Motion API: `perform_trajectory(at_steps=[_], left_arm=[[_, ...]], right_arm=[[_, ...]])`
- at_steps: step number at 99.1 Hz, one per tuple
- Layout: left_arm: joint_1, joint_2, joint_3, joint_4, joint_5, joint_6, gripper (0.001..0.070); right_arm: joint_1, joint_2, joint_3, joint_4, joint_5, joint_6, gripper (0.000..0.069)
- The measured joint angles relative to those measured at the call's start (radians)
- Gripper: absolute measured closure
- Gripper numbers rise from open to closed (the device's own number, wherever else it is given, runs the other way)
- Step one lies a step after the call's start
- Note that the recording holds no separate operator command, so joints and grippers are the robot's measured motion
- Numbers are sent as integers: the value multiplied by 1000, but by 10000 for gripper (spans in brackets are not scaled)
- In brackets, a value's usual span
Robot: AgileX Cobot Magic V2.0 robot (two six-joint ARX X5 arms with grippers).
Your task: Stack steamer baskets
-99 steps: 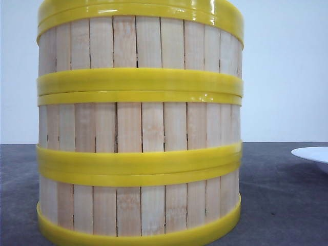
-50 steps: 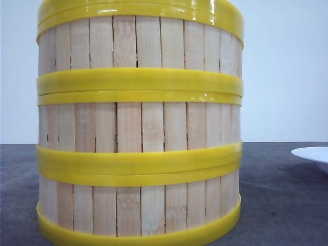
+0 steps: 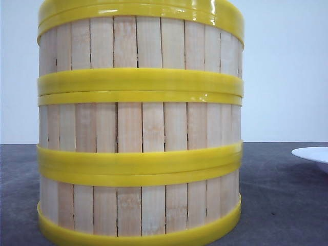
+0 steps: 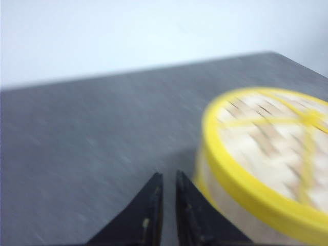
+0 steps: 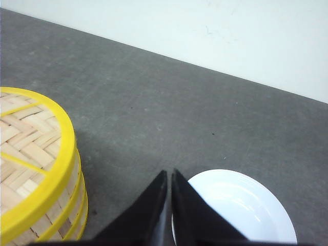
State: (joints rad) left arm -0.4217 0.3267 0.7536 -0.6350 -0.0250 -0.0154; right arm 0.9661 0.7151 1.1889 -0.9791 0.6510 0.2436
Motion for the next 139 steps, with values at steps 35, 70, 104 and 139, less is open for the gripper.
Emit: perform_trajectory(at_steps=[35,70,104,139], left_arm=[[299,-88,-385,384,-2,39,691],[394,-298,-670,438,-32,42,691],[415,-322,-721,454,-56,-32,691],[415,-322,-721,454,-55,-86,691]], right_arm=[[0,0,0,0,0,0,681],[0,0,0,0,0,0,681],[0,0,0,0,0,0,681],[0,0,0,0,0,0,681]])
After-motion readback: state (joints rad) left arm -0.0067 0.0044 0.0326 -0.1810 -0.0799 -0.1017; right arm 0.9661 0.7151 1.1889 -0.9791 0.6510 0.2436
